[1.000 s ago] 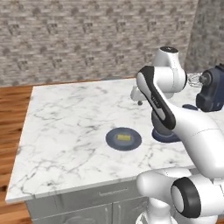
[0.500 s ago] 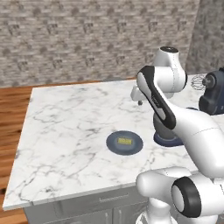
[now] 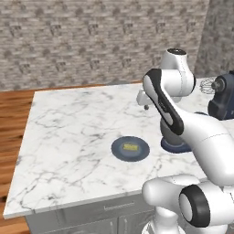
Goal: Add butter and sugar cubes to the stand mixer bowl and then turn on the stand mixer to begin making frosting.
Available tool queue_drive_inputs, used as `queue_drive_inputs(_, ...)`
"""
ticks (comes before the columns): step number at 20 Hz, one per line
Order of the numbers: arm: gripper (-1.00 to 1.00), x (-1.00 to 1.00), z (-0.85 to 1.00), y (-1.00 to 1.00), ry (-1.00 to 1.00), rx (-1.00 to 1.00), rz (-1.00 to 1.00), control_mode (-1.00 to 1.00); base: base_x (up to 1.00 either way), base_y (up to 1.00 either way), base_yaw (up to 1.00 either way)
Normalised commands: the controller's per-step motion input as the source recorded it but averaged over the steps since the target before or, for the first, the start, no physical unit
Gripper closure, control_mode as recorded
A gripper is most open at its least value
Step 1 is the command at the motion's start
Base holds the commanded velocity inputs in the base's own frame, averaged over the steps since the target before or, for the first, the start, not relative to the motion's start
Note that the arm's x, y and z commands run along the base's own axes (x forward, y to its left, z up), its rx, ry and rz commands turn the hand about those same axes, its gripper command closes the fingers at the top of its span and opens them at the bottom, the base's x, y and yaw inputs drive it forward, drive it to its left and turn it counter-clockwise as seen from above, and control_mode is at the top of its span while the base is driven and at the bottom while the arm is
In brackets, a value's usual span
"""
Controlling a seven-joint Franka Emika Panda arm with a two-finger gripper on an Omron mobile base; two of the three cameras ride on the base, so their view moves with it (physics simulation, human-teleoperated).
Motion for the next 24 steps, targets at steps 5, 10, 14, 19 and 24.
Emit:
queue_drive_inputs(5, -1.0, 0.0, 0.0, 0.0, 0.0, 0.0, 0.0, 1.0, 0.0, 0.09, 0.0)
queue_drive_inputs(10, -1.0, 0.1, -0.74, 0.74, 0.19, -0.11, 0.0, -1.0, 0.0, 0.0, 0.0)
queue_drive_inputs(14, -1.0, 0.22, -0.83, 0.64, 0.23, -0.09, 0.08, -1.0, 0.0, 0.0, 0.0)
queue_drive_inputs(19, -1.0, 0.15, -0.7, 0.03, 0.11, -0.04, 0.14, -1.0, 0.0, 0.0, 0.0)
queue_drive_inputs(24, -1.0, 0.03, -0.59, -0.01, 0.03, -0.02, 0.18, -1.0, 0.0, 0.0, 0.0)
